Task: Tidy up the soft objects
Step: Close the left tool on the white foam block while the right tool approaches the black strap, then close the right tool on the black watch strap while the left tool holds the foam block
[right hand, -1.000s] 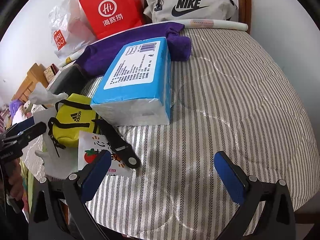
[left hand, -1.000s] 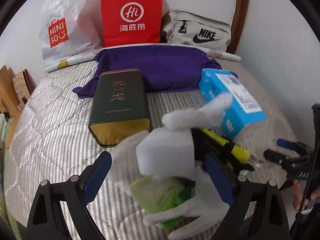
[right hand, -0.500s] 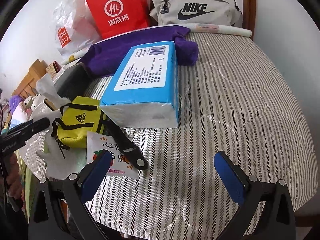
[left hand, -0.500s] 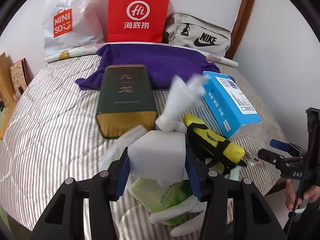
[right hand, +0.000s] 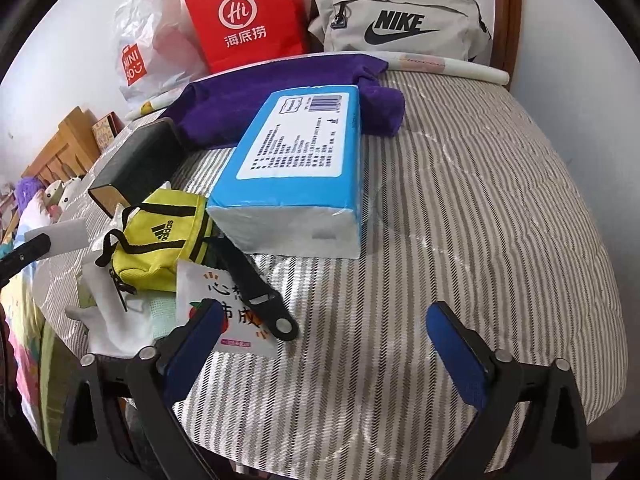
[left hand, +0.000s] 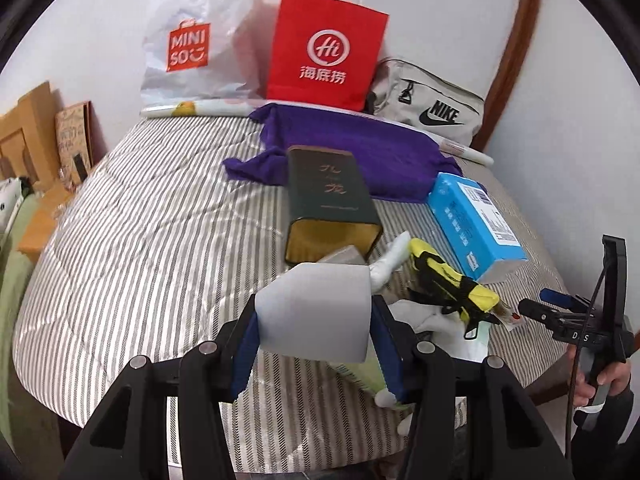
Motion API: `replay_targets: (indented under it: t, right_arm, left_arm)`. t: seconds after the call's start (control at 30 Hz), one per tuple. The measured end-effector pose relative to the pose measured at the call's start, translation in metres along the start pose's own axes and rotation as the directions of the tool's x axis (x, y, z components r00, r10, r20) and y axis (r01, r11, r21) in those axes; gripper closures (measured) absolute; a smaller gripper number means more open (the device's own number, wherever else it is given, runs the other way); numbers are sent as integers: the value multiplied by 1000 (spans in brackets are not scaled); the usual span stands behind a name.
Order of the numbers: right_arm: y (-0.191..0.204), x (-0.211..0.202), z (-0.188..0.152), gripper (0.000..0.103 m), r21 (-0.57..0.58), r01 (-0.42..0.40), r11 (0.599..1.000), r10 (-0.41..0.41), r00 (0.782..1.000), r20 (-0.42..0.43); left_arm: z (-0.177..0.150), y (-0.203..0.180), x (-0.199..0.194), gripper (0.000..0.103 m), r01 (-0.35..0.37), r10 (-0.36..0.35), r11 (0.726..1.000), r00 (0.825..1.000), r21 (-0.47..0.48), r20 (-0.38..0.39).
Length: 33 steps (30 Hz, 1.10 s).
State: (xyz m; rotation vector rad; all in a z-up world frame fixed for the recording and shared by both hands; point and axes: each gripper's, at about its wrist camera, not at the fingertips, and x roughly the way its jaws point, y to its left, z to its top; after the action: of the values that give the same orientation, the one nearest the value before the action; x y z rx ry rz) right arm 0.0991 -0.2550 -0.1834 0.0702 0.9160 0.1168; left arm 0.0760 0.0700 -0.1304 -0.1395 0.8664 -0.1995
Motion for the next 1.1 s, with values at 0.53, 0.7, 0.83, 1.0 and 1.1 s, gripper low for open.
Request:
replay_targets:
  t: [0.53,0.7,0.83,1.0,1.1]
  right_arm:
    - [18,33,-1,29,-115,-122,986,115,991,-69]
    - [33,38,-4,32,-205,-48,978,43,999,-29]
    - [36,36,-6,67,-255,-38,966,35,999,-18]
    - [28,22,-12,84,-243,-48,969,41,999,-33]
    - [23,15,-17,87,-227,-65,972,54,997,-54]
  left_arm:
    - [-9,10,23,52,15,-17,999,999,-52,-45]
    - [-9,13,24,52,24,-27,998,998,-64,-48]
    - [-10,13,23,51,19,-23,998,998,-63,-51]
    - [-13,14,20,51,13,-15,998,999,-59,-42]
    - [-15,15,23,51,23,-26,998,999,-67,-45]
